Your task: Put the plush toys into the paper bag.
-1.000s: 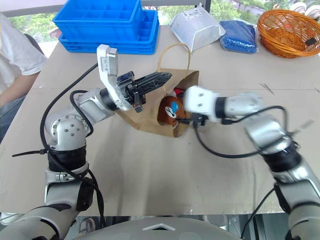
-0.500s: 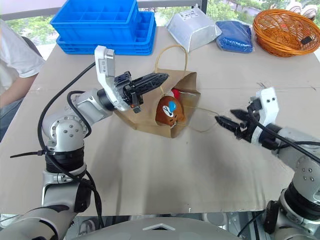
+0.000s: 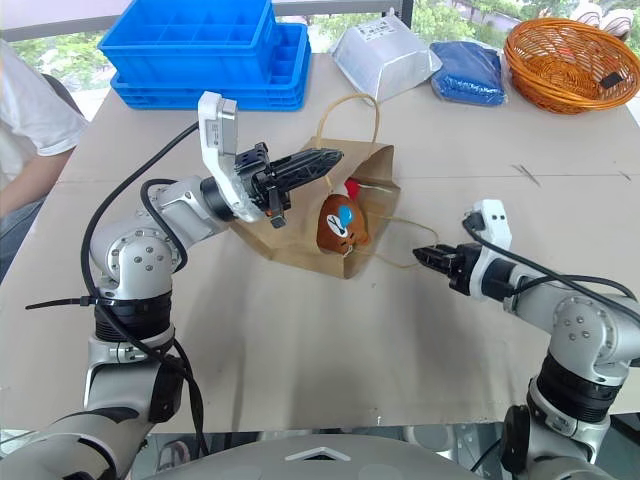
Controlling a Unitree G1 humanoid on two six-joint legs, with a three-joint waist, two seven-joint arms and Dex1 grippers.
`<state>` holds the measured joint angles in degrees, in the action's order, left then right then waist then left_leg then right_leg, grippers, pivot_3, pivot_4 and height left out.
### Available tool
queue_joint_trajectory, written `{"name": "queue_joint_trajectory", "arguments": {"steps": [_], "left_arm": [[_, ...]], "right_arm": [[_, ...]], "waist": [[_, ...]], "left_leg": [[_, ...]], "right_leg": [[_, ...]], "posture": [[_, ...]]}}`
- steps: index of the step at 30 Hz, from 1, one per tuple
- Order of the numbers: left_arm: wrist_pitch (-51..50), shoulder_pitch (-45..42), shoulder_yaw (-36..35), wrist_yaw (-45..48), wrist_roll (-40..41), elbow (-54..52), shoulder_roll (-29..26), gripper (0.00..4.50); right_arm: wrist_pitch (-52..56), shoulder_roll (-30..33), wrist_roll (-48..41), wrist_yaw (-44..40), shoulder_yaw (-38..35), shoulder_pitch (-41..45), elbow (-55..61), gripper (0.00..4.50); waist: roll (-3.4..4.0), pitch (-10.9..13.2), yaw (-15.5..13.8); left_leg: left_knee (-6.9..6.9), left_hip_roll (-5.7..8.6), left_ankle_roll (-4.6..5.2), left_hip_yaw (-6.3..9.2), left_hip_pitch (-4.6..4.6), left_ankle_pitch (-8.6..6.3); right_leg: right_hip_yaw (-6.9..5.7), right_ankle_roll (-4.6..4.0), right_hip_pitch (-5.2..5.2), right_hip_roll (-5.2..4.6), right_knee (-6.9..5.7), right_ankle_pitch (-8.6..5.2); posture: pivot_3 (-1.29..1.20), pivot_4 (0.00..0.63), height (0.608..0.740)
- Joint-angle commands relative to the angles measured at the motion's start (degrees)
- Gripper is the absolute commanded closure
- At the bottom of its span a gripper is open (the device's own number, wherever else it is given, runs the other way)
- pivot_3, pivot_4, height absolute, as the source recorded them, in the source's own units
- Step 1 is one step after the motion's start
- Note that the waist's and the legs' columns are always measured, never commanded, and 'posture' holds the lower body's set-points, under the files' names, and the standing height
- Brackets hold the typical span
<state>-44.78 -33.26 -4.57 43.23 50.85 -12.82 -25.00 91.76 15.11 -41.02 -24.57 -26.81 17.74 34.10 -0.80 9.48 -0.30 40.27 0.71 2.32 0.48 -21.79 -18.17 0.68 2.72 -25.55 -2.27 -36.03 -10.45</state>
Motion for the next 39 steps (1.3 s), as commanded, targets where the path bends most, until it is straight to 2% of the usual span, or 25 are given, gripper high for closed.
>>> {"name": "queue_joint_trajectory", "arguments": {"steps": [1,3,5,7,10,16,18,21,23,25,28,31,32,34,36,39], "left_arm": [[-3.28,-4.48,-7.54,-4.89,10.41,2.46,3.06,4.5],[-3.92,-6.44,-9.31,-5.38,11.47,5.25,2.75,4.5],[-3.66,-7.68,-9.38,-4.15,10.34,7.14,1.68,4.5],[-3.2,-8.43,-8.7,-2.41,9.26,8.23,0.9,4.5],[-1.93,-9.49,-7.24,-0.47,7.29,9.47,0.61,4.5],[0.86,-12.91,-6.49,0.79,3.73,13.29,1.3,4.5],[1.54,-13.63,-6.12,1.01,2.52,14.48,1.74,4.5],[6.8,-12.24,0.14,1.78,-6.8,16.05,1.98,4.5],[8.63,-11.51,2.52,2.23,-10.43,16.83,1.92,4.5],[10.33,-11.15,3.84,2.56,-13.41,17.7,1.53,4.5],[9.58,-10.86,2.95,6.77,-12.42,18.42,-0.19,4.5],[6.17,-10.89,-0.12,9.02,-8.39,17.79,-1.35,3.47],[5.07,-10.65,-0.99,9.97,-7.81,17.74,-2.79,3.05],[3.05,-9.69,-2.24,13.07,-6.71,17.06,-6.32,2.1],[0.63,-8.78,-3.22,15.98,-4.96,16.21,-9.5,1.09],[-1.39,-7.28,-3.75,19.58,-3.92,14.95,-13.07,0.01]], "right_arm": [[0.74,-1.11,-22.51,-2.3,-14.19,5.92,2.68,4.4],[-8.68,4.06,-44.15,8.53,-13.05,5.1,0.3,4.4],[-20.15,12.26,-62.2,19.9,-7.73,3.38,-0.23,4.4],[-28.08,18.71,-70.45,26.23,-3.05,2.56,0.85,4.4],[-35.72,23.84,-71.98,29.02,1.29,2.26,2.42,4.4],[-48.23,26.56,-71.98,31.27,6.23,7.01,5.14,4.4],[-49.88,27.96,-71.98,31.87,6.81,6.72,5.23,4.4],[-50.07,31.84,-70.81,40.12,9.94,4.49,1.85,4.4],[-51.12,31.75,-70.08,43.18,13.03,5.65,0.29,4.4],[-51.89,30.73,-67.76,43.95,15.22,7.75,0.32,4.4],[-49.73,32.45,-61.04,38.69,16.41,9.34,1.63,4.4],[-47.83,35.95,-53.75,30.65,14.87,6.82,3.79,4.5],[-47.0,37.82,-51.7,28.04,13.96,4.95,4.57,3.99],[-46.21,40.58,-48.45,24.42,12.0,1.59,5.61,3.26],[-45.48,42.93,-47.54,19.03,8.68,-2.2,6.57,2.26],[-44.92,45.11,-46.14,12.15,3.58,-7.01,7.33,2.25]], "waist": [[0.01,0.01,-0.03],[0.01,0.01,-0.05],[0.06,0.04,0.11],[0.06,0.05,0.52],[-0.02,0.04,1.07],[-0.03,0.04,1.04],[-0.03,0.03,0.89],[-0.05,0.02,0.6],[-0.06,0.02,0.61],[-0.06,0.02,0.8],[-0.05,0.02,1.01],[-0.04,0.03,0.82],[-0.04,0.02,0.75],[-0.04,0.03,0.7],[-0.04,0.03,0.8],[-0.04,0.03,0.7]], "left_leg": [[0.0,-0.07,0.0,0.03,-0.03,0.0],[0.01,-0.18,0.04,0.11,-0.03,-0.02],[0.0,-0.2,0.08,0.16,-0.02,-0.04],[-0.04,-0.15,0.06,0.07,-0.03,-0.03],[-0.04,-0.12,0.07,0.0,-0.03,-0.03],[0.02,-0.25,0.09,-0.11,0.0,-0.04],[0.02,-0.3,0.08,-0.07,-0.01,-0.03],[0.02,-0.3,0.09,-0.06,-0.06,-0.04],[0.02,-0.29,0.1,-0.1,-0.08,-0.04],[0.02,-0.28,0.09,-0.22,-0.06,-0.04],[0.02,-0.41,0.09,-0.23,-0.06,-0.04],[0.0,-0.46,0.25,-0.15,-0.11,-0.13],[0.0,-0.48,0.3,-0.1,-0.15,-0.16],[0.01,-0.47,0.32,-0.09,-0.16,-0.17],[0.01,-0.47,0.32,-0.14,-0.17,-0.17],[0.03,-0.46,0.38,-0.17,-0.16,-0.21]], "right_leg": [[-0.01,0.0,-0.01,0.0,0.0,0.0],[-0.09,0.0,0.01,0.0,0.0,0.0],[-0.13,0.0,0.03,0.01,0.0,0.0],[-0.11,0.0,0.02,-0.03,0.04,-0.01],[-0.07,0.02,0.05,-0.01,0.12,-0.01],[0.13,0.02,0.04,0.18,0.08,-0.01],[0.12,0.02,0.05,0.2,0.09,-0.01],[0.14,0.02,0.05,0.15,0.13,-0.01],[0.2,0.01,0.05,0.13,0.16,-0.01],[0.3,0.01,0.03,0.12,0.14,-0.01],[0.29,0.01,-0.06,0.23,0.1,-0.01],[0.21,0.0,-0.09,0.28,0.11,-0.01],[0.16,0.0,-0.09,0.28,0.14,-0.01],[0.14,0.01,-0.08,0.26,0.16,-0.01],[0.17,0.01,-0.09,0.25,0.17,-0.02],[0.18,0.02,-0.08,0.24,0.17,-0.02]], "posture": [[0.0,0.15,0.74],[0.0,0.15,0.74],[0.0,0.15,0.74],[0.0,0.15,0.74],[0.0,0.15,0.74],[0.0,0.15,0.74],[0.0,0.15,0.74],[0.0,0.15,0.74],[0.0,0.15,0.74],[0.0,0.15,0.74],[0.0,0.15,0.74],[0.0,0.15,0.74],[0.0,0.15,0.74],[0.0,0.15,0.74],[0.0,0.15,0.74],[0.0,0.15,0.74]]}}
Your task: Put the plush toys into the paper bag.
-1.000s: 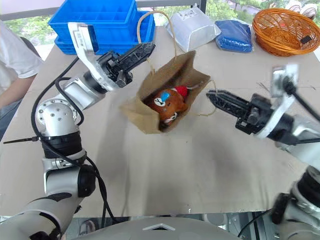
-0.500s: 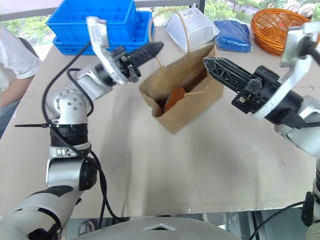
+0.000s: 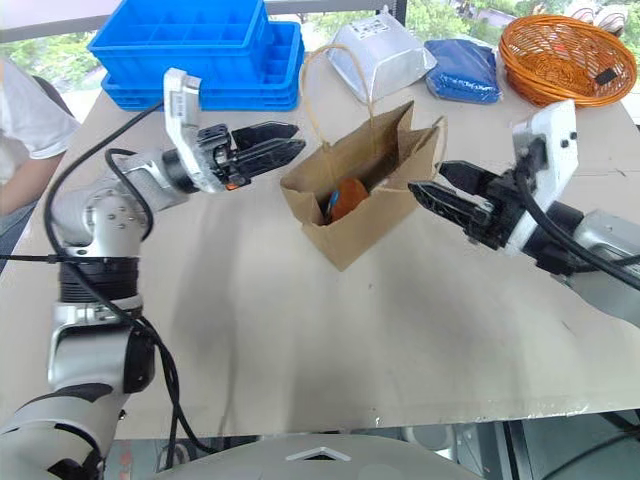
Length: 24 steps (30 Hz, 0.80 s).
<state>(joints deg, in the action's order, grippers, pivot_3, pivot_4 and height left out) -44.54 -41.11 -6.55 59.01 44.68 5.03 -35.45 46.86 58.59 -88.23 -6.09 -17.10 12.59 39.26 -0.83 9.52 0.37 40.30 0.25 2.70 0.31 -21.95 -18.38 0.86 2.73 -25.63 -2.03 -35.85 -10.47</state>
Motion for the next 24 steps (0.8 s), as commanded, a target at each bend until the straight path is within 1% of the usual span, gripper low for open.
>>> {"name": "queue_joint_trajectory", "arguments": {"steps": [1,3,5,6,8,9,10,11,15,16,18,20,24], "left_arm": [[-2.31,1.87,-1.9,4.83,2.55,-3.94,-4.08,0.01],[-3.06,4.97,-1.65,6.81,2.69,-6.78,-6.51,0.01],[-2.79,7.73,-1.27,7.35,2.39,-9.46,-7.19,0.01],[-2.8,8.75,-1.19,7.21,2.52,-10.45,-7.13,0.0],[-1.41,11.37,-0.25,7.69,1.67,-12.95,-7.14,0.0],[-0.96,12.56,0.15,7.62,1.34,-14.05,-6.9,0.0],[-0.49,13.46,0.41,7.3,1.04,-14.81,-6.56,0.0],[0.22,14.3,0.78,6.97,0.47,-15.4,-6.31,0.0],[2.7,15.84,2.16,6.81,-1.57,-16.07,-5.57,0.0],[3.89,15.9,2.98,7.14,-2.52,-16.06,-5.41,0.0],[4.95,15.88,3.83,7.19,-3.44,-16.1,-4.93,0.0],[6.19,16.0,4.51,7.31,-4.48,-16.46,-4.81,0.0],[9.0,16.98,5.64,6.89,-6.93,-17.78,-4.76,0.0]], "right_arm": [[0.52,2.85,2.87,-9.86,-8.74,-4.32,2.72,2.25],[1.64,4.84,6.51,-15.6,-13.1,-8.85,3.46,2.25],[1.82,5.74,10.84,-19.78,-15.14,-12.75,3.79,2.25],[1.48,5.84,13.18,-21.43,-15.49,-14.35,3.83,2.5],[0.93,5.4,14.72,-25.07,-15.24,-16.49,4.23,3.02],[0.07,5.37,16.67,-25.97,-13.13,-16.37,5.06,3.39],[-0.76,5.31,18.97,-26.41,-10.35,-15.7,5.83,3.87],[-1.91,4.93,22.27,-26.99,-5.99,-14.24,6.7,4.44],[-5.18,-0.26,34.99,-27.65,11.45,-5.59,5.89,4.48],[-6.68,-3.66,40.38,-28.1,18.13,-1.44,3.37,4.48],[-8.56,-9.35,48.15,-28.45,27.31,4.69,-1.48,4.48],[-10.58,-13.51,53.67,-29.2,32.04,8.5,-5.98,4.48],[-13.74,-19.89,60.56,-30.35,36.64,13.79,-12.85,4.48]], "waist": [[0.0,0.0,-0.03],[-0.01,0.0,-0.1],[-0.01,-0.01,-0.12],[-0.02,-0.01,-0.2],[-0.03,-0.02,-0.33],[-0.03,-0.02,-0.36],[-0.03,-0.02,-0.36],[-0.04,-0.02,-0.3],[-0.07,-0.04,0.02],[-0.07,-0.04,0.06],[-0.14,-0.08,0.47],[-0.09,-0.06,0.19],[-0.09,-0.06,-0.08]], "left_leg": [[0.0,-0.01,0.01,0.01,0.02,-0.01],[0.0,-0.01,0.03,-0.01,0.09,-0.02],[0.0,-0.02,0.03,-0.02,0.1,-0.02],[0.0,-0.02,0.03,-0.02,0.1,-0.02],[0.0,-0.02,0.02,-0.03,0.11,-0.02],[0.01,-0.02,0.01,-0.03,0.1,-0.01],[0.01,-0.02,0.0,-0.06,0.12,-0.01],[0.01,-0.02,-0.02,-0.09,0.14,0.01],[0.02,-0.08,-0.06,-0.11,0.21,0.03],[0.02,-0.08,-0.07,-0.11,0.2,0.04],[0.03,-0.08,-0.25,-0.13,0.22,0.14],[0.03,-0.02,-0.34,-0.13,0.19,0.19],[0.02,0.01,-0.34,-0.02,0.09,0.19]], "right_leg": [[-0.01,0.0,0.03,0.01,0.0,0.0],[0.01,0.0,0.08,0.01,-0.01,0.0],[0.02,0.01,0.09,0.0,-0.01,-0.01],[0.02,0.0,0.1,0.0,0.0,-0.01],[0.03,0.01,0.11,0.0,-0.01,-0.01],[0.04,0.01,0.11,0.0,-0.01,-0.01],[0.06,0.01,0.1,0.0,0.0,-0.01],[0.08,0.01,0.1,0.0,-0.02,-0.01],[0.06,0.0,0.11,0.05,-0.02,-0.01],[0.06,0.0,0.1,0.06,-0.04,-0.01],[0.09,-0.01,0.1,0.09,-0.04,0.0],[0.11,-0.03,0.06,0.08,-0.07,0.01],[0.03,-0.03,0.0,0.02,-0.04,0.01]], "posture": [[0.0,0.15,0.74],[0.0,0.15,0.74],[0.0,0.15,0.74],[0.0,0.15,0.74],[0.0,0.15,0.74],[0.0,0.15,0.74],[0.0,0.15,0.74],[0.0,0.15,0.74],[0.0,0.15,0.74],[0.0,0.15,0.74],[0.0,0.15,0.74],[0.0,0.15,0.74],[0.0,0.15,0.74]]}}
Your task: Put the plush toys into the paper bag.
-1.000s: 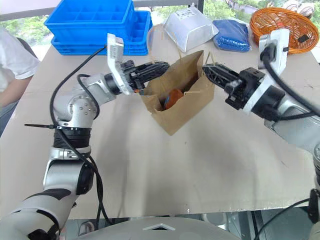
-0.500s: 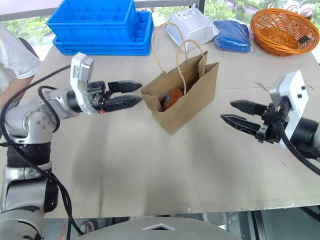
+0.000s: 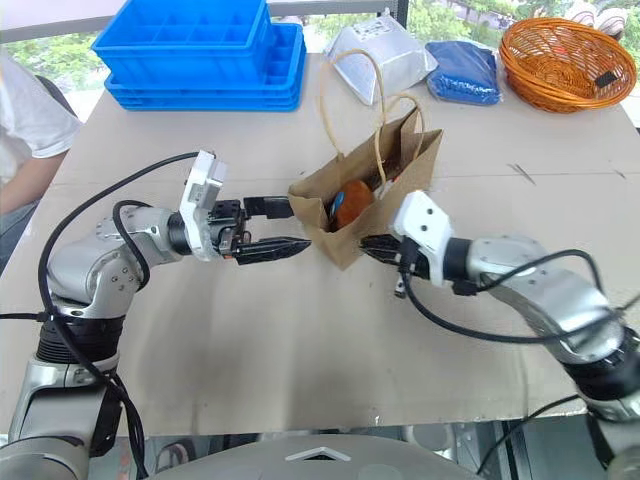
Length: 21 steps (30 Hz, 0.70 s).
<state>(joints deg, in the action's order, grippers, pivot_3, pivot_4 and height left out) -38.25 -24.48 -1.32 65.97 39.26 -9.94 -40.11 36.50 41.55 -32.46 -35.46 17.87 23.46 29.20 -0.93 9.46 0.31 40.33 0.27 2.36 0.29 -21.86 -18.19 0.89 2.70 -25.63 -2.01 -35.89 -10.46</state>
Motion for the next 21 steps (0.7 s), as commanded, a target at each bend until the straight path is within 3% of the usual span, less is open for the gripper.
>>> {"name": "queue_joint_trajectory", "arguments": {"steps": [1,6,9,21], "left_arm": [[3.43,0.76,0.7,-0.57,-2.32,-3.44,0.03,0.0],[5.02,2.94,1.45,-4.5,-4.45,-6.56,1.85,0.0],[4.87,3.5,2.42,-10.64,-5.84,-8.63,5.9,0.0],[8.34,-0.01,7.14,-25.11,-15.89,-3.39,17.32,0.0]], "right_arm": [[-3.98,-4.19,5.82,-1.38,2.19,3.74,-3.83,4.48],[-6.13,-9.74,9.1,-2.4,2.76,5.24,-7.0,4.48],[-6.82,-12.53,9.99,-3.39,2.75,5.14,-8.4,4.48],[-9.22,-14.23,13.7,-6.67,1.99,1.28,-12.96,4.48]], "waist": [[0.0,0.0,-0.04],[0.0,0.0,0.0],[0.0,0.0,-0.04],[0.01,-0.01,-0.06]], "left_leg": [[-0.01,0.02,0.01,0.02,-0.03,-0.01],[-0.03,0.02,0.02,0.06,-0.03,-0.02],[-0.02,0.02,0.02,0.07,-0.01,-0.02],[-0.01,0.08,0.01,0.09,0.02,-0.02]], "right_leg": [[-0.01,0.0,-0.02,-0.03,0.01,0.0],[-0.06,0.0,-0.03,-0.06,0.02,0.0],[-0.05,0.0,-0.01,-0.07,-0.03,0.01],[-0.07,0.0,0.01,-0.11,-0.08,0.02]], "posture": [[0.0,0.15,0.74],[0.0,0.15,0.74],[0.0,0.15,0.74],[0.0,0.15,0.74]]}}
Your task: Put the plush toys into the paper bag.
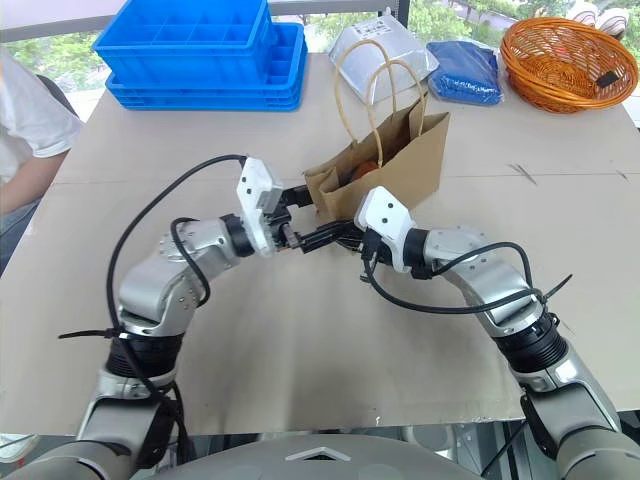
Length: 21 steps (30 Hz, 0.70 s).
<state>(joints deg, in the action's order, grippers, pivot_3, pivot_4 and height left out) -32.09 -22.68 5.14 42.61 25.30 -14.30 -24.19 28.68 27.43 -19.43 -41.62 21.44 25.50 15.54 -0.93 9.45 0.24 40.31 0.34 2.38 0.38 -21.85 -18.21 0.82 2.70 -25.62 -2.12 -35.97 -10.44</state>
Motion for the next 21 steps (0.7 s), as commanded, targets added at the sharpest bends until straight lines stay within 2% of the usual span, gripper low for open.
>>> {"name": "queue_joint_trajectory", "arguments": {"steps": [1,4,5,6,8,9,13,14,19,21], "left_arm": [[2.72,-2.42,1.05,-2.37,-2.68,1.85,2.12,0.0],[4.7,-3.92,2.27,-3.6,-5.0,4.43,4.0,0.0],[5.12,-4.2,2.61,-3.53,-5.34,5.01,4.35,0.52],[5.34,-4.34,2.76,-3.38,-5.56,5.36,4.59,0.77],[6.8,-4.61,2.8,-3.11,-6.22,6.24,5.2,1.66],[7.27,-4.77,2.84,-2.51,-6.22,6.7,5.28,2.25],[10.2,-6.06,1.91,-0.06,-6.15,10.13,4.86,4.14],[11.16,-6.61,1.55,0.89,-6.01,11.36,4.57,4.45],[15.93,-9.04,-0.12,7.09,-4.67,15.88,2.82,4.45],[21.85,-9.87,-1.13,15.24,-3.39,18.95,0.24,4.45]], "right_arm": [[-1.47,-0.1,0.85,-0.6,-1.66,-1.36,0.82,4.48],[-0.9,0.12,0.59,-0.74,-2.27,-3.66,3.25,4.48],[-0.44,0.19,0.2,-0.74,-2.61,-4.34,4.48,4.5],[-0.11,0.19,-0.02,-0.76,-2.87,-4.77,5.29,4.5],[0.47,1.0,-0.68,-0.92,-4.16,-6.4,7.63,4.5],[0.52,1.6,-0.87,-1.04,-4.94,-7.37,8.8,4.5],[0.7,3.62,-2.19,-0.98,-8.34,-11.36,13.48,4.5],[0.51,4.15,-2.49,-0.88,-9.25,-12.64,14.75,4.5],[-0.67,5.19,-3.38,0.35,-13.72,-18.14,19.97,4.5],[-0.87,6.03,-5.34,-0.14,-17.15,-21.89,22.73,4.5]], "waist": [[0.0,0.0,0.01],[0.0,0.0,-0.02],[0.0,0.0,-0.03],[0.0,0.0,-0.01],[0.0,0.0,0.2],[0.0,0.0,0.14],[0.0,0.0,0.03],[0.0,0.0,0.0],[0.0,-0.01,-0.05],[0.0,-0.01,-0.06]], "left_leg": [[0.0,0.01,0.0,-0.01,0.01,0.0],[0.0,0.02,0.0,0.0,0.01,0.0],[0.0,0.02,0.0,0.0,0.0,0.0],[0.0,0.02,0.0,0.0,0.0,0.0],[0.0,0.02,0.0,-0.01,0.01,0.0],[0.0,0.02,0.0,0.0,0.01,0.0],[0.0,0.02,0.0,0.04,0.0,0.0],[0.0,0.02,0.0,0.03,0.0,0.0],[0.0,0.04,0.0,0.02,0.01,0.0],[0.0,0.04,0.0,0.01,0.02,0.0]], "right_leg": [[0.01,0.0,0.0,0.0,0.0,0.0],[0.0,0.0,0.0,0.0,-0.01,0.0],[0.0,0.0,0.0,0.0,-0.01,0.0],[0.01,0.0,0.0,0.0,-0.01,0.0],[0.02,0.0,0.0,-0.01,0.0,0.0],[0.02,0.0,0.0,-0.01,-0.01,0.0],[-0.01,0.0,0.01,-0.01,-0.01,0.0],[-0.01,0.0,0.01,-0.01,-0.01,0.0],[-0.01,0.01,0.02,0.0,-0.01,0.0],[-0.01,0.01,0.02,0.01,-0.01,0.0]], "posture": [[0.0,0.15,0.74],[0.0,0.15,0.74],[0.0,0.15,0.74],[0.0,0.15,0.74],[0.0,0.15,0.74],[0.0,0.15,0.74],[0.0,0.15,0.74],[0.0,0.15,0.74],[0.0,0.15,0.74],[0.0,0.15,0.74]]}}
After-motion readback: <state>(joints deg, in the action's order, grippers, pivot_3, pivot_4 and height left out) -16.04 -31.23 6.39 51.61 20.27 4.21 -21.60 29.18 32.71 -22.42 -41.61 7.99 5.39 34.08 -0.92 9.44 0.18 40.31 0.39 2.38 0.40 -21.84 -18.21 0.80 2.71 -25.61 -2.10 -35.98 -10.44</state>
